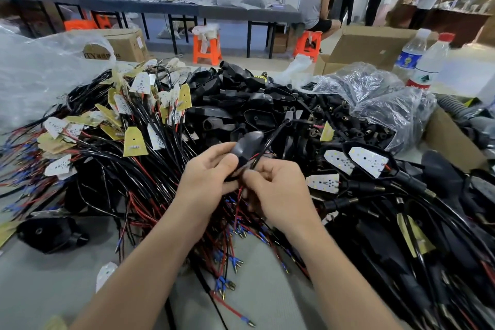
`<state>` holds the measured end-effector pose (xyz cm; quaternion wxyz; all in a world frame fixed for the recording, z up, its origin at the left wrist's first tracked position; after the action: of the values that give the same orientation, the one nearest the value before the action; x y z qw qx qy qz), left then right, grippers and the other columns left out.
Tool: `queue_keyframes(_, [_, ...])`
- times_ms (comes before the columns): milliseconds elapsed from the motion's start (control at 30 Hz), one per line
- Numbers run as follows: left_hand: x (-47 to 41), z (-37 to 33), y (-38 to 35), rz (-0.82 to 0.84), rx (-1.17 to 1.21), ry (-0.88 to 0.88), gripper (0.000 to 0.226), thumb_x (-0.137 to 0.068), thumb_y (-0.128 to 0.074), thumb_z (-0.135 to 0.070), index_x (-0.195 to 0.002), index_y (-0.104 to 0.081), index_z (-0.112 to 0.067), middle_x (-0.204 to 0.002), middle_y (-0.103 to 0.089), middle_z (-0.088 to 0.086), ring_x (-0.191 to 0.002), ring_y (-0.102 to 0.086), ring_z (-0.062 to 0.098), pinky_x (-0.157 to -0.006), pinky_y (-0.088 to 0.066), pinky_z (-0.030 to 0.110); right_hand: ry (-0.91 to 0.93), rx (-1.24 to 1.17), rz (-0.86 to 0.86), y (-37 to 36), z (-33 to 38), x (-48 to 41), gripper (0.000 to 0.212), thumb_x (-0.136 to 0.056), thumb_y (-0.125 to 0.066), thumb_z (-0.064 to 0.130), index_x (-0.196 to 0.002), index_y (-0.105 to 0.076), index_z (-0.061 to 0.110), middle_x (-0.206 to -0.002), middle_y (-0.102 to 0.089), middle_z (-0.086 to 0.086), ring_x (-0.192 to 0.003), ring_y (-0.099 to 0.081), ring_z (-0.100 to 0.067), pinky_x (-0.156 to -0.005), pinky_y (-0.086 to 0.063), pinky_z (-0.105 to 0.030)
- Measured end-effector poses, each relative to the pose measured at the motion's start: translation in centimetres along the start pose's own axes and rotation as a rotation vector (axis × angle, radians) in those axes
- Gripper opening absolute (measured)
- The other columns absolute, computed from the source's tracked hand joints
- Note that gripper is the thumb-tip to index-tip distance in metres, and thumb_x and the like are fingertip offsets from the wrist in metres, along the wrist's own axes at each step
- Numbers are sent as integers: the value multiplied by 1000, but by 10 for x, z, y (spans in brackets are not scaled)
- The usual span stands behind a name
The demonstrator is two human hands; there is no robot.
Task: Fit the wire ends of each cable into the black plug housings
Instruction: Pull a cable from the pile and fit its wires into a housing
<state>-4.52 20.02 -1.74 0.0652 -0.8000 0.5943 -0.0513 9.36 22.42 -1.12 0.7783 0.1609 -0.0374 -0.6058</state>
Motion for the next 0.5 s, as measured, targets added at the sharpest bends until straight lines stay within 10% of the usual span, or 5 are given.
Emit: queue_keyframes(500, [13,12,-7,254,-12,158,42,-113,-39,-26,-110,-79,-13,-99,-77,21,-75,-76,27,-66,-62,31,59,-227,-234,39,1,-11,32,-98,-54,18,-66,-60,22,-69,-73,-13,-46,-60,-23,-49,-40,-29])
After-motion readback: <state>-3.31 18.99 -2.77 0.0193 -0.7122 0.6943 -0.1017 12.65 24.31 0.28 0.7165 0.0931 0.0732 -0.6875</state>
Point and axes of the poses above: each hand's wrist, its own x-axis away from the middle knuckle, its own y-axis out of the back of the hand, z = x × y, the point moved 5 cm from there along -x, towards the middle knuckle
